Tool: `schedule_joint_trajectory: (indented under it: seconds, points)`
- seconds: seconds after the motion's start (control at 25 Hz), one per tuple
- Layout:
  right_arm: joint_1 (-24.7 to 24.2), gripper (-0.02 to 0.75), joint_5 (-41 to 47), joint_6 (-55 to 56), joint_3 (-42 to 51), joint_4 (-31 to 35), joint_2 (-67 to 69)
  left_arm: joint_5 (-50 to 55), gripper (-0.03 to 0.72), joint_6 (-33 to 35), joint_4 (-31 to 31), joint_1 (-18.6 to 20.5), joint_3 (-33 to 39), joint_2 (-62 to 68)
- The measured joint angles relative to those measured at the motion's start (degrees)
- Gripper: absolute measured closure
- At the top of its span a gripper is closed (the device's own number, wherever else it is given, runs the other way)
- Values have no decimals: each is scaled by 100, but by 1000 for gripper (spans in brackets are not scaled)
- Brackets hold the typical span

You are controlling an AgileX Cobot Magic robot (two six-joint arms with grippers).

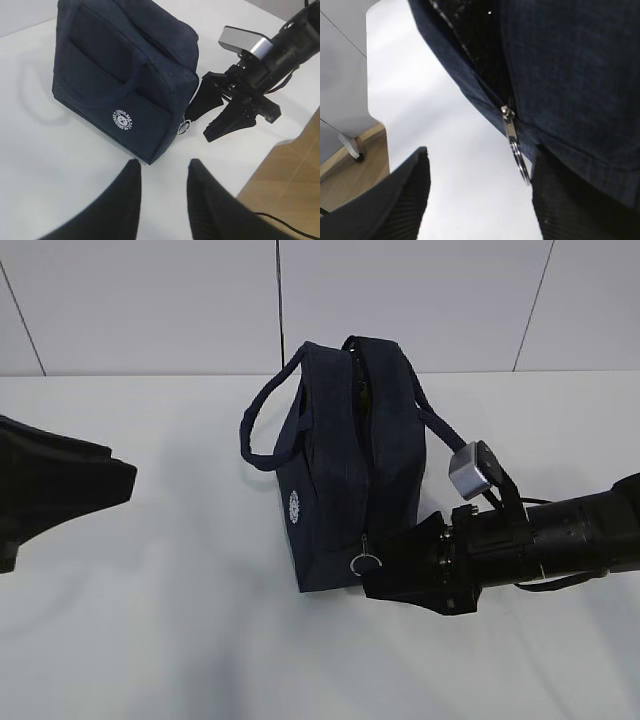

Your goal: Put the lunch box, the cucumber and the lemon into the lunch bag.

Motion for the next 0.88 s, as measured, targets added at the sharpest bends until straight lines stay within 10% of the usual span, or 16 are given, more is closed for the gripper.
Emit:
schedule_joint_trajectory:
  seconds: [0.88]
  points:
    - [0,258,128,236,-2,-36,0,-121,463,0,0,0,0,0]
